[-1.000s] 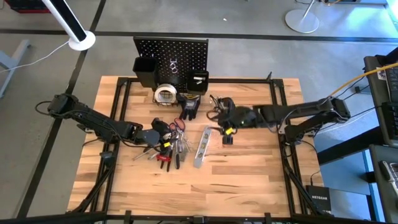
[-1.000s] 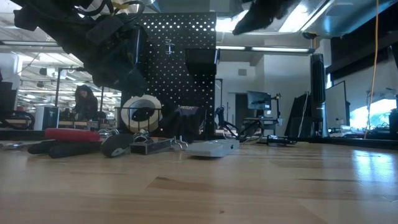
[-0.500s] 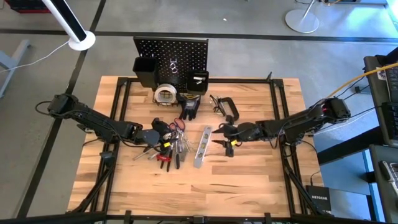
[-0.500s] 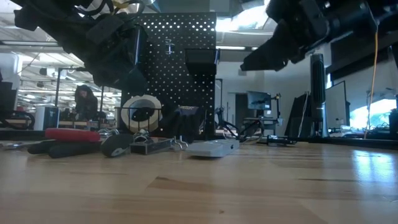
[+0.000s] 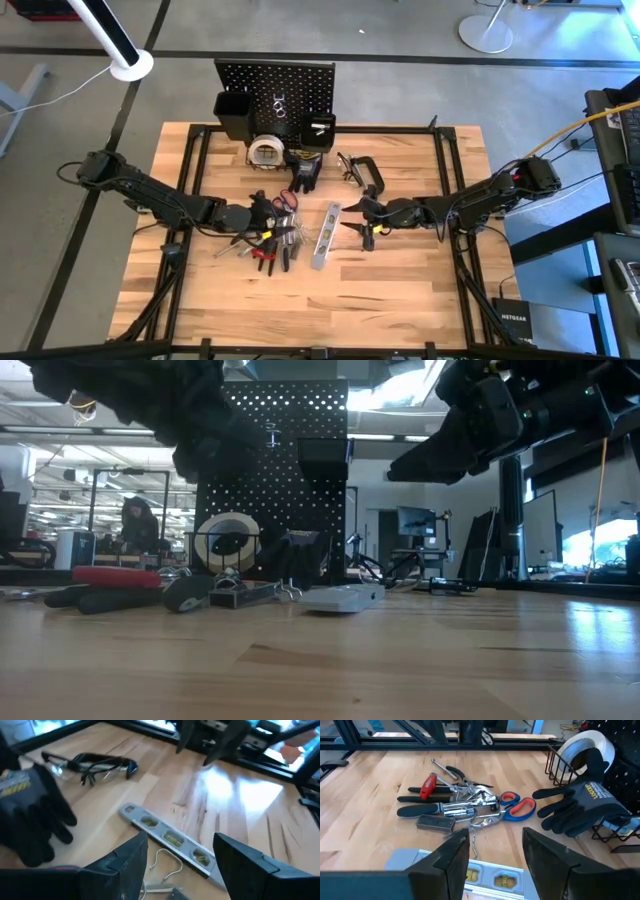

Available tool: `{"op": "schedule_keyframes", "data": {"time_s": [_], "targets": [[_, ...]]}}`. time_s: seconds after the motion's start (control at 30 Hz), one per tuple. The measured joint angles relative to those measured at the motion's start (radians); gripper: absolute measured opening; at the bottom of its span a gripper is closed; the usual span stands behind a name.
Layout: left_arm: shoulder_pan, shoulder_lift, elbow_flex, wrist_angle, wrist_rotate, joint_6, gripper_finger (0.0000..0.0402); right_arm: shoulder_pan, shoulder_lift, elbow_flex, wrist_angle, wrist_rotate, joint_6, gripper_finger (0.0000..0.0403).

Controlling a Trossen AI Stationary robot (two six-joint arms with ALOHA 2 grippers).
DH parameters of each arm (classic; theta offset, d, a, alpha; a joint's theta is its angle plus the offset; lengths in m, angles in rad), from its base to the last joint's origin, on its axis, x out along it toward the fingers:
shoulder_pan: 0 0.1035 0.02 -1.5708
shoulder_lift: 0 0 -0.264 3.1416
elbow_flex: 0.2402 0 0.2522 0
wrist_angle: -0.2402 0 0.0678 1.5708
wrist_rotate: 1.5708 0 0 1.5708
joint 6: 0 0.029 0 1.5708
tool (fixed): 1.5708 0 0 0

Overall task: Hang tools onto peg board
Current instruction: Put the extension bar into the right black bin on the pegboard

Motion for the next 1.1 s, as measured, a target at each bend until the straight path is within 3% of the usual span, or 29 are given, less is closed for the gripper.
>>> {"op": "schedule_keyframes", "data": {"time_s": [0.23, 0.53, 0.67, 0.87, 1.1], "targets": [[-0.024, 0.035, 0.13, -0.086, -0.001, 0.109, 0.0214, 0.0, 0.003, 0.001, 0.005, 0.001, 0.0, 0.0184], [-0.024, 0.147, 0.335, -0.459, -0.001, 0.115, 0.0214, 0.0, 0.004, 0.001, -0.001, 0.0, -0.002, 0.0184], [-0.019, 0.195, 0.354, -0.531, 0.011, 0.103, 0.0214, 0.0, 0.009, 0.001, -0.002, 0.0, -0.004, 0.0184], [-0.004, 0.276, 0.354, -0.566, 0.112, 0.142, 0.0214, 0.0, 0.014, 0.001, -0.014, 0.0, -0.004, 0.0184], [0.002, 0.344, 0.354, -0.563, 0.117, 0.155, 0.0214, 0.0, 0.014, 0.001, -0.012, 0.0, -0.004, 0.0184]]}}
